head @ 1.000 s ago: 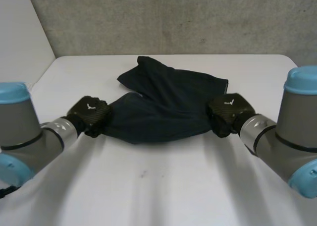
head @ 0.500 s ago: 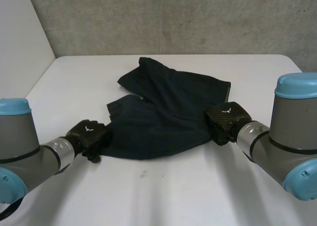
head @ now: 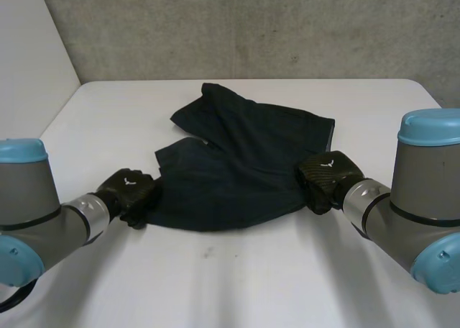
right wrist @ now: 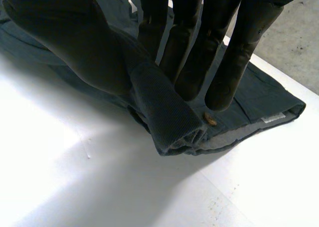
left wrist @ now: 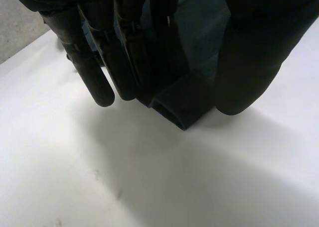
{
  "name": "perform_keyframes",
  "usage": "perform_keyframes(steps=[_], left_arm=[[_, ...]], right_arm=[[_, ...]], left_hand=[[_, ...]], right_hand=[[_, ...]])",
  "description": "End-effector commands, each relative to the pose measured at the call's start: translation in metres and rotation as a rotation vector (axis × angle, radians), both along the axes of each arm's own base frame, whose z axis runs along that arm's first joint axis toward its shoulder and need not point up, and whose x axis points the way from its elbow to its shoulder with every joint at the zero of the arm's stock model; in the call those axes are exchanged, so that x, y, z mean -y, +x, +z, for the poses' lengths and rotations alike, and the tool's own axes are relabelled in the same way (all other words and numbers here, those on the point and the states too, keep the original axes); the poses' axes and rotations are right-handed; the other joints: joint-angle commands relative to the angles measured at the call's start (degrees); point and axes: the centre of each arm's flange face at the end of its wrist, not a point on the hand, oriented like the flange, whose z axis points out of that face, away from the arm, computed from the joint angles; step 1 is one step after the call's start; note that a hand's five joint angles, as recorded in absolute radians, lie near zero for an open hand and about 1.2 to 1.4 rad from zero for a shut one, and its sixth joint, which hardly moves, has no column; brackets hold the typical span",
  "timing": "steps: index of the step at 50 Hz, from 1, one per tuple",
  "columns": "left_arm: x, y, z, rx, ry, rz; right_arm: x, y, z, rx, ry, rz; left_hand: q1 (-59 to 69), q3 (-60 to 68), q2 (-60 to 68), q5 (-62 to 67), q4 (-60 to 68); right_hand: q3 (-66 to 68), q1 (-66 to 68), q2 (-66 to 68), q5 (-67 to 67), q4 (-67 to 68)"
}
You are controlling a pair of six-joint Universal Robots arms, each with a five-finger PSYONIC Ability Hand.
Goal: Fold the shorts.
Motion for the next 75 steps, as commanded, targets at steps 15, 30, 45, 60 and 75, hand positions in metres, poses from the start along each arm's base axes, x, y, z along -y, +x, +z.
perform_keyframes(steps=[15,30,45,60,75], left_arm=[[0.019,-0.007,-0.007,0.004,-0.02,-0.005],[0.0,-0.018,0.114,-0.068,-0.342,-0.017],[-0.082,0.007,0.271,-0.292,-0.732,0.022],[-0.009,-0.02,0.089,-0.08,-0.091,0.044],[0.098,-0.088,0.15,-0.03,-0.614,0.081]], right_arm=[[0.0,0.0,-0.003,-0.006,0.007,-0.001],[0.006,0.002,0.068,0.063,-0.186,-0.004],[-0.025,-0.016,0.218,0.079,-0.56,0.011],[0.005,0.0,0.062,-0.299,-0.134,0.119],[0.101,0.038,0.076,-0.169,-0.549,-0.041]], left_hand=[[28.5,28.73,28.85,29.08,28.73],[34.65,34.88,35.0,35.23,34.88],[34.65,34.88,35.0,35.23,34.88],[34.65,34.88,35.0,35.23,34.88],[34.65,34.88,35.0,35.23,34.88]], right_hand=[[10.9,24.15,12.54,13.87,11.63],[10.9,24.15,12.54,13.87,11.63],[10.9,24.15,12.54,13.87,11.63],[10.9,24.15,12.54,13.87,11.63],[10.9,24.15,12.54,13.87,11.63]])
